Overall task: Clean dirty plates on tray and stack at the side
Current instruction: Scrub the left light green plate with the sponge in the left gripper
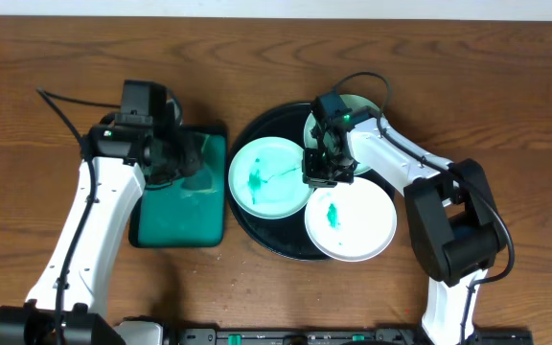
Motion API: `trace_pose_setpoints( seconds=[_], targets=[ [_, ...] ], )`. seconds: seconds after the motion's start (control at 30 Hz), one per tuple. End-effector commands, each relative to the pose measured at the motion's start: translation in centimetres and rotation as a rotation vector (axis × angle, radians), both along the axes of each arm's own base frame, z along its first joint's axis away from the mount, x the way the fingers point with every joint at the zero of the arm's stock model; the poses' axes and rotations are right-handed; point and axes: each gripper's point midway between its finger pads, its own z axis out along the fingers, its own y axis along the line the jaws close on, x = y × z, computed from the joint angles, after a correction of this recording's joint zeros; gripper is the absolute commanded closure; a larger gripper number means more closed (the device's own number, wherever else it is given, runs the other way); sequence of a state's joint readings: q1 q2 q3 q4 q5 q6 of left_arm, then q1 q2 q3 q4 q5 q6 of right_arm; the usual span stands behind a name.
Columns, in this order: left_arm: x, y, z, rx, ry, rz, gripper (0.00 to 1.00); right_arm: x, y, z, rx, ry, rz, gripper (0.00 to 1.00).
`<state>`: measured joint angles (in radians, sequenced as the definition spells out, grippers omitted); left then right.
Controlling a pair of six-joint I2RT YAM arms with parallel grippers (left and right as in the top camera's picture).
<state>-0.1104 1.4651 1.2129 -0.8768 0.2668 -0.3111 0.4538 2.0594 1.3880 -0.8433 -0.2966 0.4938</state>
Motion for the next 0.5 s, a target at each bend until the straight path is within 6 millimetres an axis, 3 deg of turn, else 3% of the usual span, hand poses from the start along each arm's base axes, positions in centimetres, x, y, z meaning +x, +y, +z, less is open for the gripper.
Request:
trace_pose_setpoints(
  seconds=[0.0,0.23,0.47],
  targets=[
    [0.0,-2.6,0.1,-0.046,0.024,-0.041,0.93,-1.7,-0.8,-1.8,-0.056,0.054,0.012,0.99],
    [0.6,-7.2,-4.1,-0.048,0.111,-0.097,0.93,-1.7,-0.8,-1.8,-0.055,0.054,0.012,0.99],
    [2.1,-8.7,-9.4,-0.048,0.190,-0.040,0.93,-1.8,-0.9,-1.8,-0.057,0.057,0.012,0.99]
  ],
)
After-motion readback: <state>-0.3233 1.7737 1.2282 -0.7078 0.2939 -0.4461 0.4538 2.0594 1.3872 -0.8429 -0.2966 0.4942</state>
